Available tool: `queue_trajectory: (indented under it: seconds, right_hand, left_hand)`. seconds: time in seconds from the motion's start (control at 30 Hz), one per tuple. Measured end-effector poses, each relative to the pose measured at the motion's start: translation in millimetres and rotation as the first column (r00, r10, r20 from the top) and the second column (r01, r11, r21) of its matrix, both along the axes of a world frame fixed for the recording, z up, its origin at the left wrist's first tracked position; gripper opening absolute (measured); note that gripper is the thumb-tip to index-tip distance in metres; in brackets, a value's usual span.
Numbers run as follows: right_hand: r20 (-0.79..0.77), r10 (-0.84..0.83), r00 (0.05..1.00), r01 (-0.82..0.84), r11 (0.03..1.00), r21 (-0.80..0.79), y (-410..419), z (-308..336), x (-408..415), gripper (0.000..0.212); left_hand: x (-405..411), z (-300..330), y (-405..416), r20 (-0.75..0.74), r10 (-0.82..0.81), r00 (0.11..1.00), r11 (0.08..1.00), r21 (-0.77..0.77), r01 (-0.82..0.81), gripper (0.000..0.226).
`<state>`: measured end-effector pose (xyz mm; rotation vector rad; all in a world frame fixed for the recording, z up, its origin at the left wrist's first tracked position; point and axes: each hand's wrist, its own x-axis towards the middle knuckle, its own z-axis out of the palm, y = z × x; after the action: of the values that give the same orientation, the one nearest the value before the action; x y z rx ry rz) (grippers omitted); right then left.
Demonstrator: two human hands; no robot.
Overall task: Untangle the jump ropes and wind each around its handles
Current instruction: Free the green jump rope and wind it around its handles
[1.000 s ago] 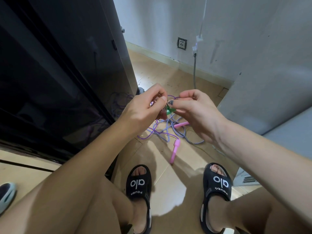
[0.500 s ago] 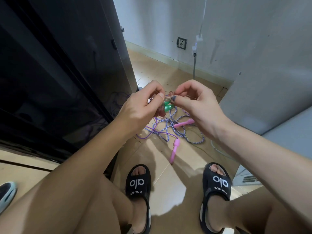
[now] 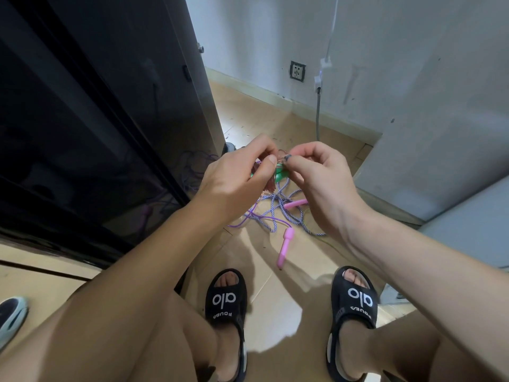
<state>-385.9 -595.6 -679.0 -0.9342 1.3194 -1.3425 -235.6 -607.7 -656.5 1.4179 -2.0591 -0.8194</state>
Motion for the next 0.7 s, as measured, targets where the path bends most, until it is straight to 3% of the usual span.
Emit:
queue_trajectory:
  seconds: [0.1,0.2,0.43,0.57,0.7]
  right_hand:
    - [0.033,-0.082,0.996,0.082,0.997,0.003,0.5,-2.8,5.5,0.011]
    - [-0.039,-0.177,0.983,0.178,0.984,0.024,2.2,-5.1,8.6,0.016]
    - [-0.117,-0.163,0.980,0.168,0.985,0.035,5.2,-0.6,11.9,0.009]
    - [-0.105,-0.114,0.988,0.121,0.991,0.059,5.2,3.7,10.0,0.003]
    - [-0.213,-0.120,0.970,0.096,0.988,-0.119,7.7,7.1,10.3,0.011]
  left_hand:
    - [-5.7,2.1,1.6,0.092,0.036,0.995,0.997,-0.078,-0.028,0.010]
    - [-9.1,1.4,1.6,0.136,0.072,0.988,0.988,-0.148,-0.052,0.009]
    - [-15.1,-2.2,0.3,0.202,0.112,0.973,0.972,-0.227,-0.064,0.008]
    - [-14.9,0.0,1.9,0.064,0.120,0.991,0.984,-0.139,-0.110,0.009]
    - [-10.8,-0.6,-1.3,-0.120,0.112,0.986,0.990,-0.073,-0.121,0.010]
